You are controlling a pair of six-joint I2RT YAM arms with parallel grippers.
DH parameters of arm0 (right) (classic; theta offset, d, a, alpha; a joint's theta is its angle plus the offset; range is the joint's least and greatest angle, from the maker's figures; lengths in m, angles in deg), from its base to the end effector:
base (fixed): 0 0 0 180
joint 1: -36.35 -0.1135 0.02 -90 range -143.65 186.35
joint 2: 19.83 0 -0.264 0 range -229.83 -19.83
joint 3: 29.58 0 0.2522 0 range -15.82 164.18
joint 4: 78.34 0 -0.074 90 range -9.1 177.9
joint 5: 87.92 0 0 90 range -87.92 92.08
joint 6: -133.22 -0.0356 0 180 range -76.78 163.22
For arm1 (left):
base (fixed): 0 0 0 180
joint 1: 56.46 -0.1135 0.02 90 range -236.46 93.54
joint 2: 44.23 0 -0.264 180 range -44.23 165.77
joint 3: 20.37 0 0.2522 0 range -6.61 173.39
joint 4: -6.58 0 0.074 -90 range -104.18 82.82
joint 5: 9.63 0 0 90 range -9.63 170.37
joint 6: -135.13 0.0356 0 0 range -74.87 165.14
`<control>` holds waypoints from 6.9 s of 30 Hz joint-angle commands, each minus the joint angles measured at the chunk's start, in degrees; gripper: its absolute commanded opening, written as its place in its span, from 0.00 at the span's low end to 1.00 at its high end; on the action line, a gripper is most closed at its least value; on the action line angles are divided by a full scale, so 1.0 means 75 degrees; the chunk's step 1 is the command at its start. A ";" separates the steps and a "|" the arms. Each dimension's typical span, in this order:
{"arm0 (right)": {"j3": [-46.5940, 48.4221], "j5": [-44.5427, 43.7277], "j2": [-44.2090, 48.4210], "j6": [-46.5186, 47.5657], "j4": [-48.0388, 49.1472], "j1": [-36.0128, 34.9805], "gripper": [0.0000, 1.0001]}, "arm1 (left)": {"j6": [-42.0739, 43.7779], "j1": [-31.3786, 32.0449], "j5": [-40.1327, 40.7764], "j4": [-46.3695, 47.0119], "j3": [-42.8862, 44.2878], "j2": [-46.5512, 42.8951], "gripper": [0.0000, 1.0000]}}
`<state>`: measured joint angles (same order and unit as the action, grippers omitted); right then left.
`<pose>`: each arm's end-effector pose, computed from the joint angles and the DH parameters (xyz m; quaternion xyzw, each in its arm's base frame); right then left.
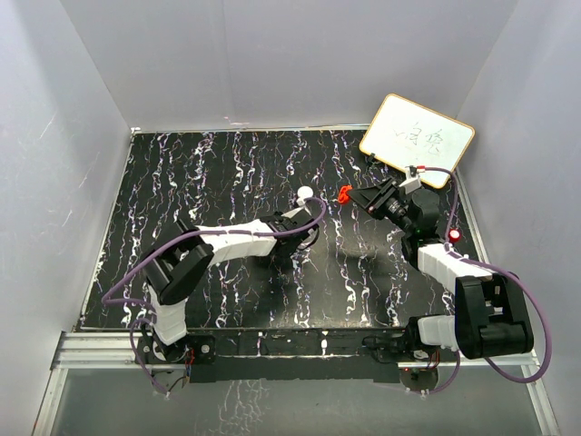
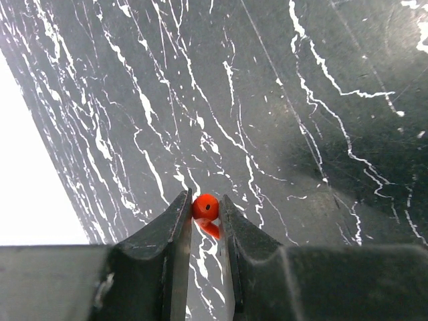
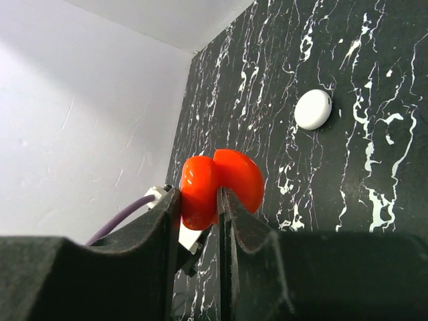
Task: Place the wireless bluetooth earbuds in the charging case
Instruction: Place the earbud at the center of the board, then pick up the earbud from the center of the board.
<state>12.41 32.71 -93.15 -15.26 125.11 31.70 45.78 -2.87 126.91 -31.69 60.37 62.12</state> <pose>0.2610 0.0394 0.2209 0.1745 0.7270 0.5013 0.4355 0.2375 -0.2785 0.1694 0.3285 0.8372 0.2520 0.3574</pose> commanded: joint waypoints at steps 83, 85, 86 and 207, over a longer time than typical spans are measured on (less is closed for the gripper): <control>0.0177 0.0228 0.0342 0.0039 0.0171 0.0537 0.00 | 0.0591 -0.0043 -0.0648 -0.3597 0.2108 0.2293 0.18; 0.0176 0.0227 0.0342 0.0039 0.0170 0.0537 0.00 | 0.0583 -0.0037 -0.0677 -0.3599 0.2117 0.2297 0.20; 0.0183 0.0228 0.0339 0.0039 0.0171 0.0537 0.00 | 0.0594 -0.0042 -0.0698 -0.3609 0.2128 0.2297 0.21; 0.0547 0.0580 0.0473 0.1172 -0.1093 0.0561 0.00 | -0.1325 -0.2280 -0.4119 0.3719 -0.3804 -0.3129 0.39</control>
<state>14.40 37.17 -90.74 -7.61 114.88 35.72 35.35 -19.38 95.98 -4.37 30.38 38.69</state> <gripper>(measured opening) 0.226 0.396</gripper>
